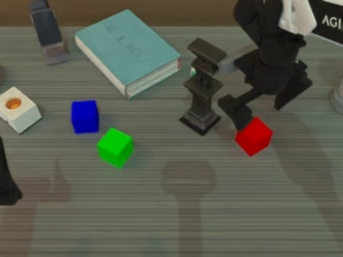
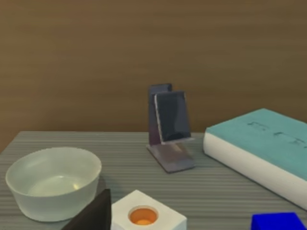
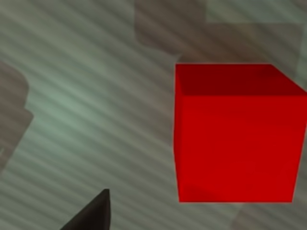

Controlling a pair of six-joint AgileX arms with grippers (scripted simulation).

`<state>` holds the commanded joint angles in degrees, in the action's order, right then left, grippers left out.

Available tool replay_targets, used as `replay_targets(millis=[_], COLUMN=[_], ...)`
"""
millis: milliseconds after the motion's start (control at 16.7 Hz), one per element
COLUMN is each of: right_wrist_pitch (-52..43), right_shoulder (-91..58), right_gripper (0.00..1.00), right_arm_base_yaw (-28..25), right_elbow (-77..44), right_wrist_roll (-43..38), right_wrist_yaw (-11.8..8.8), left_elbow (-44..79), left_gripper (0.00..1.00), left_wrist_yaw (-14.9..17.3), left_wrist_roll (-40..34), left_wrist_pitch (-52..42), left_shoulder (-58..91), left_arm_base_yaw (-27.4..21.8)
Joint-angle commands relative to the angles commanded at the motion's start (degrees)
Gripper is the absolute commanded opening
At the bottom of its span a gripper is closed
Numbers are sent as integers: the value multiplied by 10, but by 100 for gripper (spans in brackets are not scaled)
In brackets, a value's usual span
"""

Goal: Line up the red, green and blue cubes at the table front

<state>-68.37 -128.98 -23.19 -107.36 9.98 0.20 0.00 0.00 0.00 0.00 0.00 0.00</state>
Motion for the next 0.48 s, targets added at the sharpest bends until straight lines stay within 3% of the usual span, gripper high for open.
replay_targets(millis=[480], right_wrist_pitch=[43], right_shoulder=[-13], right_gripper=[100], right_arm_base_yaw=[1], right_elbow=[31], right_wrist_roll=[1], right_wrist_yaw=[0], left_elbow=[0], left_gripper=[100], left_wrist_yaw=[0], left_wrist_roll=[0], left_wrist_pitch=[0], left_shoulder=[0], left_arm_base_yaw=[0])
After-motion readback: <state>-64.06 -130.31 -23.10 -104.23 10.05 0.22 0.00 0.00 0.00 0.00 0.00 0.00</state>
